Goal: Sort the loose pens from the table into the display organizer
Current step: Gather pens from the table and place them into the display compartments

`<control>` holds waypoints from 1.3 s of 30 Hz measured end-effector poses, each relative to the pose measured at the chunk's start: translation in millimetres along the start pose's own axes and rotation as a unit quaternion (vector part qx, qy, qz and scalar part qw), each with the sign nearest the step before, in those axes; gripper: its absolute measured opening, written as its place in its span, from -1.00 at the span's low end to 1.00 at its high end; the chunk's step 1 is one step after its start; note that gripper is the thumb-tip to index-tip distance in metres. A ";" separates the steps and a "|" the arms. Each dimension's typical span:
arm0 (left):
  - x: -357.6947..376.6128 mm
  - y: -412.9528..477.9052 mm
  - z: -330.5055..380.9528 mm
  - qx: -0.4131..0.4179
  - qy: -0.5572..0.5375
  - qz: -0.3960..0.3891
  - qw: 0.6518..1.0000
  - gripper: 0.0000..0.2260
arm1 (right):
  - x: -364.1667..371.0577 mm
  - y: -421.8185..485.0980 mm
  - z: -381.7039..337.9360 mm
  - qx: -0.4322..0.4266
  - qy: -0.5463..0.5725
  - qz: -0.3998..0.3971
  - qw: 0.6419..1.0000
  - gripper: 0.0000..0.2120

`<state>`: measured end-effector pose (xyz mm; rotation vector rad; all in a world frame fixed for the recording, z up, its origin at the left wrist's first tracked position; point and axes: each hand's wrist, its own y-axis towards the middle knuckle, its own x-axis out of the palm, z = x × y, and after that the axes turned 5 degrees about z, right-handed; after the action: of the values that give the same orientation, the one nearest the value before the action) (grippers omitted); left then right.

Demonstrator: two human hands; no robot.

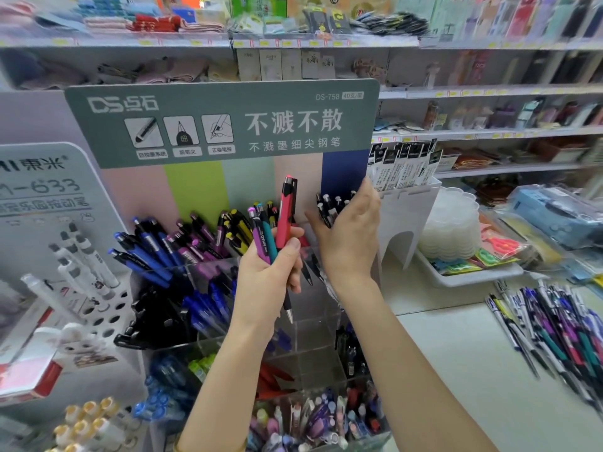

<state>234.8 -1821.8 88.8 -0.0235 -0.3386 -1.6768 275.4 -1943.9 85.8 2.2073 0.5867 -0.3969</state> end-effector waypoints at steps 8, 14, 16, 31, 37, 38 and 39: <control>-4.3 -7.1 1.0 -0.046 -0.058 -0.061 0.995 -0.84 | 1.1 5.7 -3.5 0.004 -0.060 0.038 0.997 -0.43; -10.5 -12.1 5.6 -0.055 -0.085 -0.116 0.988 -0.67 | -7.7 12.3 0.7 0.008 0.037 -0.014 0.999 -0.46; -12.4 -13.7 6.9 -0.066 -0.108 -0.132 0.983 -0.68 | -13.0 13.7 1.1 0.011 0.020 -0.061 0.998 -0.39; -31.3 -44.1 -10.6 -0.137 -0.274 -0.202 0.930 -0.65 | -53.8 -14.8 17.2 -0.123 0.121 0.011 0.985 -0.38; -40.8 -74.5 -14.8 -0.150 -0.242 -0.185 0.941 -0.71 | -81.5 -70.0 -10.5 -0.064 0.269 -0.143 0.950 -0.89; -43.6 -79.5 -13.7 -0.149 -0.232 -0.181 0.944 -0.74 | -84.9 -75.3 -15.3 -0.013 0.288 -0.226 0.931 -0.85; -47.2 -84.2 -12.1 -0.152 -0.221 -0.175 0.947 -0.76 | -87.4 -79.3 -18.2 0.038 0.318 -0.296 0.900 -0.80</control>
<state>161.6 -1770.9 49.8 -0.6078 -0.4336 -2.0600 161.3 -1908.9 87.7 2.1769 1.6387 0.0243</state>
